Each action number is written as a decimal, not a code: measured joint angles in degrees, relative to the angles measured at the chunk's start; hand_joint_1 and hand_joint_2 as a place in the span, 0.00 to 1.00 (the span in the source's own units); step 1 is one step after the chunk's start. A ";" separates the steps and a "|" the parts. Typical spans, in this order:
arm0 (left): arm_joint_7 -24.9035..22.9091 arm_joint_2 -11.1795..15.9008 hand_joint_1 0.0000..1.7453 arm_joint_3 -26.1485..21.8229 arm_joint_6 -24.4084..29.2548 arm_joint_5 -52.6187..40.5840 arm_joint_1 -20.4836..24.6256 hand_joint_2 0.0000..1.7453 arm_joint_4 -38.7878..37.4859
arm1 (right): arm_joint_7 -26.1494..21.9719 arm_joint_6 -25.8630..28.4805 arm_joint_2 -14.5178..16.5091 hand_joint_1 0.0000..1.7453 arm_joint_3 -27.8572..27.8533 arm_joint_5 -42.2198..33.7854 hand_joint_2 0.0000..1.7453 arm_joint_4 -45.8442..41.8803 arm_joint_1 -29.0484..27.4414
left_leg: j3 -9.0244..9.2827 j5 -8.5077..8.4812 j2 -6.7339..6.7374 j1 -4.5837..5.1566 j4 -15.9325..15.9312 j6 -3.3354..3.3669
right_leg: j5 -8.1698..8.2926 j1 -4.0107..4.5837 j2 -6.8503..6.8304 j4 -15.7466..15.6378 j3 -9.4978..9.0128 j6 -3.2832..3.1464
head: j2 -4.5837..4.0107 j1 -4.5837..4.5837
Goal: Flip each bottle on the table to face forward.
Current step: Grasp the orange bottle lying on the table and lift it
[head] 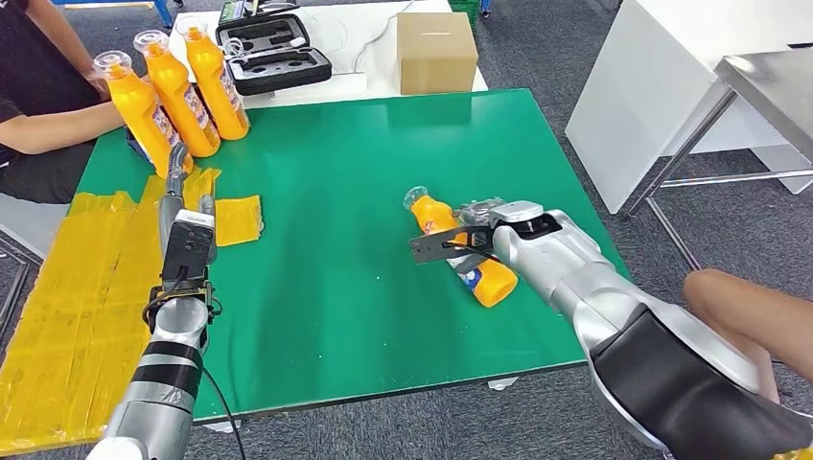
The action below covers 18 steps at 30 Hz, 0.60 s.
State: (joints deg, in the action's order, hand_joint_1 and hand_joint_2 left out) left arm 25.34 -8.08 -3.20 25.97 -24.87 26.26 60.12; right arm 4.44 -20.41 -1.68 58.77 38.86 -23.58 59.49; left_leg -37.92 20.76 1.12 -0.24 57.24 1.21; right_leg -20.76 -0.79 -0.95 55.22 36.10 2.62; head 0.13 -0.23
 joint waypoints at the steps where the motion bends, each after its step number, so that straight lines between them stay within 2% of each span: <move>1: -0.01 -0.01 0.00 -0.04 -0.02 -0.01 -0.02 0.00 0.01 | 0.02 -0.01 0.19 0.00 0.00 0.00 1.00 0.15 -0.10 | 0.00 0.00 0.00 0.00 0.00 0.00 | 0.00 0.00 0.00 0.00 0.00 0.00 | 0.00 0.01; 8: -0.06 -0.01 0.00 -0.20 0.05 0.01 -0.07 0.00 0.03 | 1.06 -0.73 0.50 0.00 0.24 1.79 1.00 1.01 -0.55 | 0.00 0.00 0.01 0.00 0.00 0.00 | 0.00 0.00 0.01 0.00 0.01 0.00 | 0.00 0.01; 18: -1.11 0.02 0.00 -0.39 0.31 -0.50 -1.21 0.00 1.24 | 6.51 5.35 -0.73 0.00 3.00 9.39 1.00 1.57 -5.36 | -0.02 0.01 0.01 0.00 0.00 0.00 | -0.01 0.00 0.00 -0.01 0.04 0.00 | 0.00 0.03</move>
State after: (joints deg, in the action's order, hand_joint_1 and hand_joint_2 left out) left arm 24.23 -8.07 -3.59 26.27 -25.36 25.05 61.36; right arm 10.95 -15.06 -2.41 61.77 48.25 -22.01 54.12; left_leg -37.94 20.78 1.13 -0.23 57.24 1.21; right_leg -20.77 -0.79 -0.95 55.21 36.13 2.61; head 0.13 -0.20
